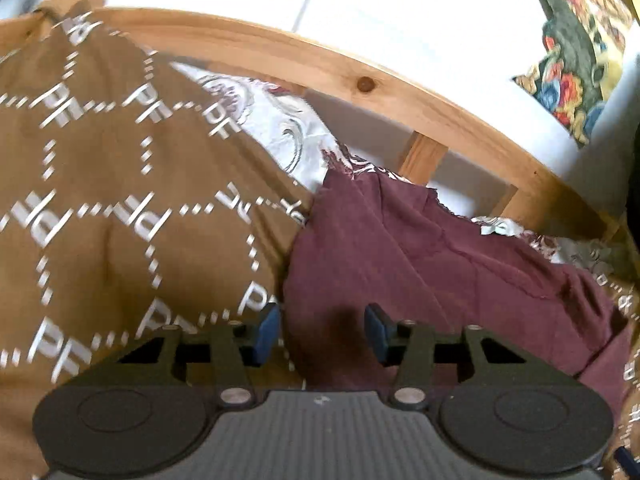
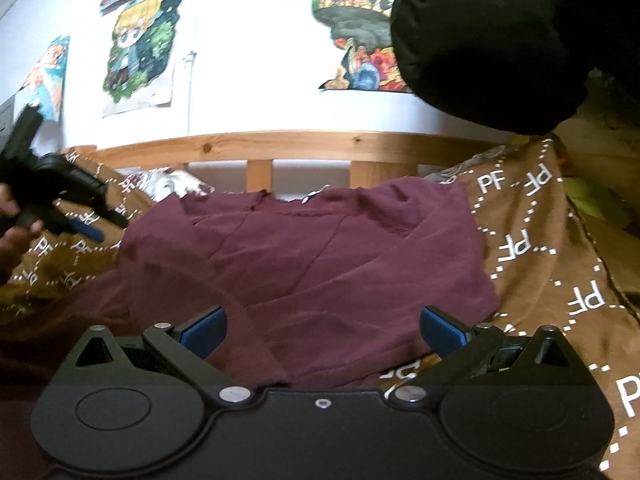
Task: Fold small clothes
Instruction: 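Lay the held sleeve across the shirt body with the left gripper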
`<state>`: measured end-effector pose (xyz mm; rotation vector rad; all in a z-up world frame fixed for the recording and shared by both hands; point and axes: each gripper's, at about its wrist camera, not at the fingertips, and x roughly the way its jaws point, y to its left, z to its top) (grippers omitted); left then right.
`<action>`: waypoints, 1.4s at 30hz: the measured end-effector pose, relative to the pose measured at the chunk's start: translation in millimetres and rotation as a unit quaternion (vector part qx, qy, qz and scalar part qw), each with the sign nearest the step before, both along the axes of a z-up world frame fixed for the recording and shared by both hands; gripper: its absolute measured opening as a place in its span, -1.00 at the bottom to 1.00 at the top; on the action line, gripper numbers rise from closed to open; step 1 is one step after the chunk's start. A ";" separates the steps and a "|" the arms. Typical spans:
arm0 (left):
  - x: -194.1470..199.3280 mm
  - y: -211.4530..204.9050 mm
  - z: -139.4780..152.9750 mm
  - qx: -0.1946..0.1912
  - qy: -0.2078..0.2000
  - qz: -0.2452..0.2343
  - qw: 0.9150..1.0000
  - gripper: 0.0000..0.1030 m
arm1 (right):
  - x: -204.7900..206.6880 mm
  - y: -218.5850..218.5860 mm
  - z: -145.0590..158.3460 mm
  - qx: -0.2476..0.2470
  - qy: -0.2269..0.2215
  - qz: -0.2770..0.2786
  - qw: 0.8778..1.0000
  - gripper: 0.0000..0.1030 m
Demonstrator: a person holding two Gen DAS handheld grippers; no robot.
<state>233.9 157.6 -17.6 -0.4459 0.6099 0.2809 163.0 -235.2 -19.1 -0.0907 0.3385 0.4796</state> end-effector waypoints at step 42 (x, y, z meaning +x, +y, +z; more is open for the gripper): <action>-89.0 -26.5 21.3 0.109 0.056 -0.024 0.992 0.99 | 3.5 29.3 -20.5 -0.130 0.043 -0.008 0.991 0.99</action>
